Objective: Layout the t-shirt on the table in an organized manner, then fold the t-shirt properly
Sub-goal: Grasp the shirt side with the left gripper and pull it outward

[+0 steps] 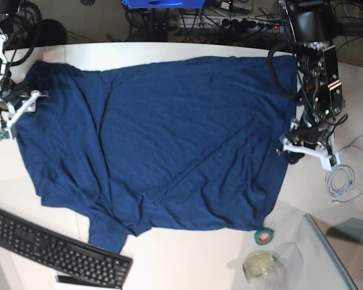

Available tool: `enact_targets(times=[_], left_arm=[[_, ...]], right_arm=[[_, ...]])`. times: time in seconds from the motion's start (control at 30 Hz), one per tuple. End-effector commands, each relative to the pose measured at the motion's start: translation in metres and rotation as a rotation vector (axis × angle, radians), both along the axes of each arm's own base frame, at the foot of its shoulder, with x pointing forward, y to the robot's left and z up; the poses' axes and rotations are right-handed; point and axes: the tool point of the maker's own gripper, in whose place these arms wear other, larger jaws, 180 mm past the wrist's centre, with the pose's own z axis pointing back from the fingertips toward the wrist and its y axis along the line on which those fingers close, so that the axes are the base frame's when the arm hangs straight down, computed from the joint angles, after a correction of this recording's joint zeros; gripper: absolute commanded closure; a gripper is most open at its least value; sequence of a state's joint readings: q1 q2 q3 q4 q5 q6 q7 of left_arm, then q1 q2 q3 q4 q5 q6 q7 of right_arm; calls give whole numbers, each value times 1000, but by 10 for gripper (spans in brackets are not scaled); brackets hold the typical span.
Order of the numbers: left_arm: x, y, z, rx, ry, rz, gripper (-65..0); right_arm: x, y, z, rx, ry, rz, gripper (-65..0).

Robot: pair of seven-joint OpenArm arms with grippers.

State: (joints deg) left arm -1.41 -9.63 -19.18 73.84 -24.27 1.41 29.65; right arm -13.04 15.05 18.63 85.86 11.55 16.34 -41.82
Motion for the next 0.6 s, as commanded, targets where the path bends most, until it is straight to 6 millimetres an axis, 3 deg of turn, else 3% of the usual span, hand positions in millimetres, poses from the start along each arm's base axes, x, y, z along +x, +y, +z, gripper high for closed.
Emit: enact_targets(times=[0.0, 0.27, 0.57], left_arm=[[14, 3, 10, 0, -37, 9, -397], [33, -46, -25, -28, 62, -123, -397], [32, -51, -33, -34, 89, -133, -395]], right_arm=[[10, -6, 10, -16, -39, 3, -314], [10, -6, 10, -16, -39, 3, -314], [10, -6, 10, -16, -39, 3, -314]])
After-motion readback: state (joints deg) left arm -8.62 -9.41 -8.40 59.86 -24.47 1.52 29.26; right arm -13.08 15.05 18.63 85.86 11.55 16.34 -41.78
